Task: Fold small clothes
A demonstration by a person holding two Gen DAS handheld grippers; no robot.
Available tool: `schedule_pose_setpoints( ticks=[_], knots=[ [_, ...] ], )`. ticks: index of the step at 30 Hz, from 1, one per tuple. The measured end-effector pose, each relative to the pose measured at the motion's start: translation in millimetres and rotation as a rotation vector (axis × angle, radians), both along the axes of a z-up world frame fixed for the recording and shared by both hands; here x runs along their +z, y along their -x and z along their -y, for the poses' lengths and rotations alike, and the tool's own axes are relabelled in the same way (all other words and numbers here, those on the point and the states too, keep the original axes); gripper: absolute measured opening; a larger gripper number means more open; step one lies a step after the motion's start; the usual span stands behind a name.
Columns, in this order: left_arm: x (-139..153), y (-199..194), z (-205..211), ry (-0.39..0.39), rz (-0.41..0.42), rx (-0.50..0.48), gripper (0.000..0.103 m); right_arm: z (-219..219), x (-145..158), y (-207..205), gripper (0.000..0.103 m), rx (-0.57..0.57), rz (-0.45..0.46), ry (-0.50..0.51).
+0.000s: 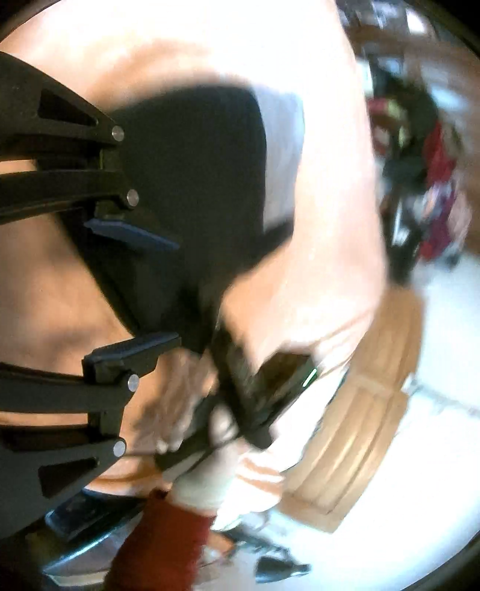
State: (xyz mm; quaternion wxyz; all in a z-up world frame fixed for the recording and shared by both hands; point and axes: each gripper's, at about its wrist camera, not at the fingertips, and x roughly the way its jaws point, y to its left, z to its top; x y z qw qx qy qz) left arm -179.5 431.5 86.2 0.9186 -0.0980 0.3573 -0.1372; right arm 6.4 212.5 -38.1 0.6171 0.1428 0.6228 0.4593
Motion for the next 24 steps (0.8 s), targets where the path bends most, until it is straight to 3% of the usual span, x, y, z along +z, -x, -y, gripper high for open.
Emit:
schedule_pose_setpoints(
  ticks=[4,7,8,9,12,14,15,17,21,24],
  knots=[
    [1.4,37.2,-50.2,-0.054,-0.005,0.143,0.050,-2.4,-0.4,16.4,0.061,-0.026,-0.002,-0.007],
    [-19.0,41.1,-67.6,-0.093,-0.075,0.166,0.051,-4.8,-5.7,17.6,0.056,-0.087,-0.013,-0.035],
    [-27.8,38.4,-69.0,-0.083,-0.113,0.154,0.051,-7.4,-5.7,19.6,0.044,-0.102,-0.013,-0.039],
    [-35.3,34.5,-65.0,-0.082,-0.134,0.143,0.051,-11.0,-6.1,23.2,0.025,-0.120,-0.009,-0.037],
    [-46.7,24.2,-52.1,-0.129,-0.127,0.138,0.053,-9.5,-6.3,32.3,0.008,-0.166,-0.007,-0.073],
    [-56.2,11.2,-46.2,-0.182,-0.130,0.155,0.055,3.6,-13.1,33.1,0.004,-0.225,-0.025,-0.094],
    [-64.6,1.0,-44.5,-0.190,-0.154,0.158,0.061,11.4,-19.6,32.8,0.003,-0.255,-0.031,-0.078],
    [-77.1,-6.4,-44.2,-0.210,-0.180,0.140,0.061,25.0,-32.3,30.5,0.000,-0.292,-0.034,-0.041],
    [-75.7,4.9,-51.3,-0.202,-0.201,0.129,0.050,54.8,-44.1,16.6,0.000,-0.388,-0.059,-0.059],
    [-81.5,17.8,-59.0,-0.200,-0.228,0.097,0.051,51.6,-49.4,13.9,0.000,-0.348,-0.072,-0.077]
  ],
)
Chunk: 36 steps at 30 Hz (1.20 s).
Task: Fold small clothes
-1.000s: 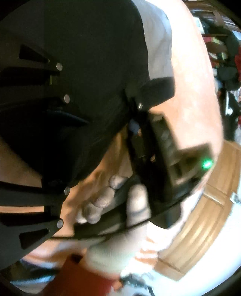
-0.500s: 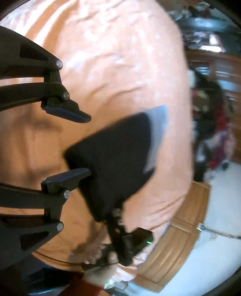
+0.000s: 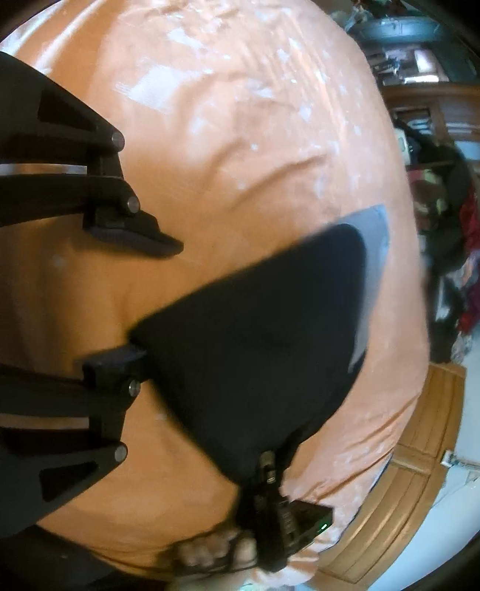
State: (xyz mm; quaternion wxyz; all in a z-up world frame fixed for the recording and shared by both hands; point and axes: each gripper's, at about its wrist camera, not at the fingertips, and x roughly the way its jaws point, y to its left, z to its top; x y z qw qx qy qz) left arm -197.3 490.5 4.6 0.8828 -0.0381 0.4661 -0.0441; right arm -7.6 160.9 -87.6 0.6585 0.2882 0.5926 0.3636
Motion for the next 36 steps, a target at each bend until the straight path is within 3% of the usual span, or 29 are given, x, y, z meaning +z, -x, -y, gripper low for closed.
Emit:
schedule_pose_setpoints(
  ticks=[2,3,4,6,9,10,12,13,14,16,18,20,25,29,32,33,34,36],
  knots=[
    [12.9,8.9,2.1,0.012,-0.002,-0.028,0.044,-5.2,4.8,1.5,0.000,0.023,0.022,0.003],
    [24.5,15.8,2.3,0.034,0.017,-0.045,0.035,-7.9,8.5,2.7,0.001,0.035,0.033,0.014],
    [41.9,24.0,3.0,0.080,0.066,-0.067,0.033,-15.2,13.6,4.9,0.002,0.042,0.040,0.025],
    [73.4,35.6,2.2,0.126,0.174,-0.094,0.033,-20.5,25.5,7.4,0.004,0.056,0.068,0.064],
    [99.7,18.7,5.0,0.099,0.284,-0.087,0.038,-25.7,38.8,10.3,0.006,0.056,0.091,0.059],
    [96.1,7.1,5.7,0.071,0.282,-0.082,0.040,-26.0,38.9,10.4,0.006,0.055,0.096,0.054],
    [62.5,-21.9,12.4,-0.045,0.205,-0.094,0.040,-22.1,24.3,8.4,0.002,0.031,0.063,0.070],
    [28.3,-34.0,20.3,-0.136,0.118,-0.136,0.044,-16.5,13.8,8.3,0.000,0.022,0.043,0.051],
    [2.4,-39.0,27.7,-0.184,0.089,-0.177,0.044,-7.9,-1.2,7.0,0.000,-0.001,0.007,-0.017],
    [-8.7,-38.5,32.1,-0.216,0.093,-0.181,0.047,-7.3,-4.3,9.2,0.000,-0.013,0.018,-0.043],
    [-0.1,-39.7,30.6,-0.201,0.077,-0.176,0.047,-8.0,-2.8,10.8,0.000,-0.006,0.057,-0.039],
    [10.2,-37.8,20.9,-0.134,0.088,-0.163,0.045,-7.8,-3.7,11.8,0.000,-0.006,0.077,-0.055],
    [46.1,-59.3,2.5,-0.096,0.198,-0.102,0.035,-6.1,-4.2,12.4,0.000,0.004,0.097,-0.060],
    [-11.8,-93.1,1.6,-0.161,0.044,-0.110,0.037,-26.3,4.5,16.2,0.000,0.010,0.108,-0.054],
    [-3.7,-98.4,2.1,-0.154,0.029,-0.122,0.036,-20.6,3.2,17.2,0.000,0.012,0.115,-0.067],
    [2.8,-103.1,-2.3,-0.131,0.033,-0.123,0.029,-19.8,2.5,17.4,0.000,0.014,0.117,-0.076],
    [10.3,-109.7,-8.3,-0.116,0.044,-0.119,0.016,-19.8,2.0,17.3,0.000,0.016,0.118,-0.082],
    [29.1,-123.9,-20.4,-0.121,0.107,-0.086,0.010,-19.3,1.5,17.4,0.000,0.018,0.120,-0.091]
  ],
)
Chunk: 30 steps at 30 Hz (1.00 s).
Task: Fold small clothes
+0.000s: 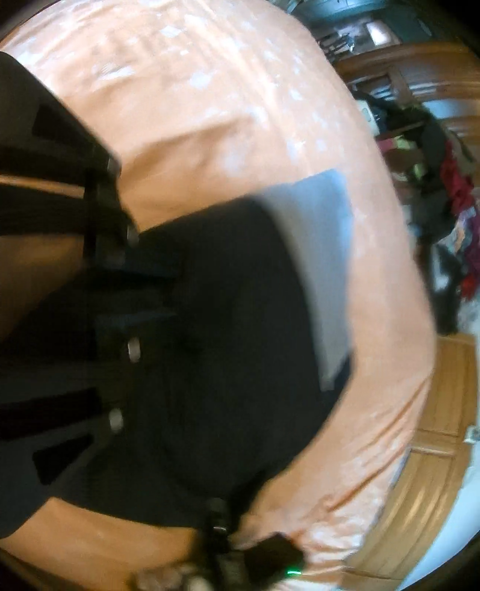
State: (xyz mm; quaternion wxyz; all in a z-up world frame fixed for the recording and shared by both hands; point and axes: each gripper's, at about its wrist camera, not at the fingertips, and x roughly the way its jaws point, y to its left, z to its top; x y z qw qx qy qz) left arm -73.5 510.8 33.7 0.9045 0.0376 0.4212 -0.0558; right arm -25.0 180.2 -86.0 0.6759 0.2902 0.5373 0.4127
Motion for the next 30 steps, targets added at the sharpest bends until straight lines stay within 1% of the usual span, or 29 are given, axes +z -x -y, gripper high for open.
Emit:
schedule_pose_setpoints(
  ticks=[1,2,3,4,5,6,7,8,10,11,12,13,14,15,16,17,18,19,20,21,23,24,25,26,27,28,30],
  knots=[
    [4.2,-8.7,-3.5,-0.005,0.027,0.014,0.010,0.3,0.3,0.6,0.000,0.000,0.002,0.000],
    [1.5,-20.9,-8.9,-0.026,0.042,0.032,0.010,-0.2,0.7,0.9,0.000,0.000,0.004,-0.002],
    [-10.9,-27.8,-12.3,-0.040,0.026,0.030,0.010,-1.9,1.5,0.8,0.000,0.001,0.005,-0.005],
    [-27.3,-36.3,-14.5,-0.048,-0.012,0.020,0.010,-2.6,1.8,0.6,0.000,0.003,0.005,-0.011],
    [-47.4,-44.3,-12.0,-0.075,-0.057,0.011,0.010,-3.4,1.7,0.6,0.000,0.008,0.007,-0.013],
    [-46.9,-44.1,-8.3,-0.096,-0.046,0.003,0.007,-2.7,0.8,0.5,0.000,0.010,0.006,-0.013],
    [-45.8,-44.8,-3.7,-0.119,-0.052,-0.011,0.002,0.6,-0.6,0.3,0.000,0.011,0.006,-0.018],
    [-43.7,-46.3,-0.1,-0.145,-0.061,-0.028,0.002,1.3,-1.2,0.5,0.000,0.011,0.007,-0.021],
    [-29.8,-54.8,-3.8,-0.101,-0.063,-0.033,0.000,1.7,-1.6,1.5,0.000,0.011,0.018,-0.019],
    [-11.8,-59.8,-7.9,-0.091,-0.015,-0.032,0.001,1.9,-1.7,2.1,0.000,0.011,0.021,-0.020],
    [0.5,-63.9,-10.6,-0.084,0.028,-0.030,0.003,2.5,-2.3,2.2,0.000,0.011,0.023,-0.023],
    [13.1,-72.8,-13.7,-0.071,0.075,-0.028,0.003,2.5,-2.3,2.5,0.000,0.010,0.025,-0.024],
    [16.7,-83.9,-13.5,-0.079,0.100,-0.027,0.003,2.6,-2.3,2.9,0.000,0.010,0.027,-0.024],
    [12.7,-96.5,-15.4,-0.103,0.100,-0.021,0.005,2.8,-2.6,3.1,0.000,0.010,0.027,-0.026],
    [-3.6,-117.1,-21.0,-0.124,0.049,0.000,0.011,3.1,-3.1,3.2,0.000,0.010,0.025,-0.028],
    [-23.2,-137.2,-29.7,-0.115,-0.028,0.022,0.014,3.1,-3.1,3.1,0.000,0.011,0.025,-0.034],
    [-44.5,-150.1,-38.2,-0.070,-0.098,0.029,0.015,3.0,-3.5,2.5,0.000,0.012,0.024,-0.036],
    [-55.4,-157.9,-46.8,-0.016,-0.128,0.038,0.014,2.9,-4.0,2.2,0.000,0.012,0.021,-0.035],
    [-53.6,-163.8,-55.1,0.031,-0.131,0.075,0.015,3.1,-3.9,2.3,0.000,0.011,0.020,-0.035],
    [-51.3,-165.3,-55.5,0.039,-0.140,0.092,0.015,3.4,-3.9,2.4,0.000,0.010,0.019,-0.034],
    [-45.2,-155.5,-48.7,-0.008,-0.122,0.087,0.012,3.8,-4.2,2.4,0.000,0.010,0.013,-0.036],
    [-36.7,-146.4,-47.8,0.007,-0.113,0.084,0.008,4.1,-4.2,2.4,0.000,0.010,0.010,-0.038],
    [-33.5,-135.9,-47.7,0.032,-0.102,0.084,0.008,4.8,-4.1,2.3,0.000,0.010,0.006,-0.041],
    [-19.7,-116.8,-52.1,0.061,-0.075,0.096,0.008,5.6,-4.0,1.8,0.000,0.009,0.003,-0.045],
    [-10.7,-100.9,-55.9,0.074,-0.060,0.113,0.014,6.4,-5.2,2.3,0.000,0.007,0.001,-0.046],
    [-2.4,-79.5,-60.2,0.080,-0.048,0.134,0.026,7.0,-4.2,3.0,0.000,-0.001,0.006,-0.042],
    [7.7,-36.2,-67.2,0.062,-0.036,0.151,0.036,6.3,1.3,6.9,0.004,-0.021,0.030,-0.015]
  ],
)
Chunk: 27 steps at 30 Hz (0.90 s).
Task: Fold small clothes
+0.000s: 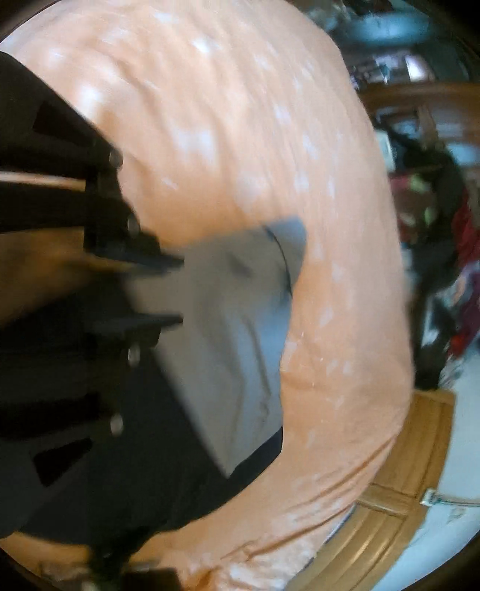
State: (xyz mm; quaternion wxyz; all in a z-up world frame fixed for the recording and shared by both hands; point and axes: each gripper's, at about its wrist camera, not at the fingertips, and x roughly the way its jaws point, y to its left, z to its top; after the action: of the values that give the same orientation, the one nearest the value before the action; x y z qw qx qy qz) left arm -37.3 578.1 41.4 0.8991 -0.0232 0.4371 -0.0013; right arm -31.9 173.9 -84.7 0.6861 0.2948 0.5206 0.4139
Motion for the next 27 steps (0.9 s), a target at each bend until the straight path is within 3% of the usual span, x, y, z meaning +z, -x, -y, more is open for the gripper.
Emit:
schedule_pose_setpoints(
  ticks=[1,2,4,5,6,10,13,15,17,19,21,24,27],
  knots=[
    [-0.5,16.4,-0.8,-0.022,-0.010,0.007,0.038,-1.7,5.0,3.1,0.005,-0.010,0.023,0.030],
    [-2.2,37.7,-4.0,-0.048,-0.035,0.019,0.038,-4.9,13.0,7.3,0.012,-0.018,0.058,0.083],
    [-6.3,72.0,-6.8,-0.047,-0.065,0.045,0.038,-12.1,40.6,21.6,0.055,-0.056,0.167,0.221],
    [-8.2,88.6,-9.2,-0.041,-0.087,0.068,0.038,-17.2,57.6,32.6,0.097,-0.083,0.230,0.302],
    [-10.8,107.6,-8.6,-0.031,-0.110,0.088,0.041,-21.5,69.5,41.9,0.102,-0.101,0.278,0.358],
    [-24.4,151.8,-1.6,-0.017,-0.124,0.154,0.058,-55.4,106.7,91.6,0.103,-0.067,0.489,0.575],
    [-31.0,162.2,7.5,-0.063,-0.128,0.177,0.065,-88.8,98.8,118.5,0.103,0.039,0.586,0.752],
    [-32.2,157.2,8.2,-0.066,-0.151,0.203,0.070,-96.6,79.6,121.4,0.103,0.086,0.558,0.795],
    [-36.3,151.1,4.6,-0.057,-0.170,0.244,0.083,-99.9,52.3,113.8,0.103,0.122,0.464,0.851],
    [-41.4,143.4,-4.7,-0.063,-0.197,0.297,0.103,-94.7,49.9,106.7,0.103,0.100,0.429,0.805],
    [-45.1,137.8,-11.6,-0.027,-0.202,0.309,0.103,-88.2,48.0,103.9,0.103,0.087,0.417,0.771],
    [-47.4,136.8,-12.6,-0.035,-0.165,0.310,0.103,-83.2,45.5,105.3,0.103,0.069,0.453,0.736],
    [-50.9,144.1,-19.1,0.008,-0.108,0.305,0.103,-88.3,46.8,103.4,0.103,0.077,0.458,0.778]
  ],
)
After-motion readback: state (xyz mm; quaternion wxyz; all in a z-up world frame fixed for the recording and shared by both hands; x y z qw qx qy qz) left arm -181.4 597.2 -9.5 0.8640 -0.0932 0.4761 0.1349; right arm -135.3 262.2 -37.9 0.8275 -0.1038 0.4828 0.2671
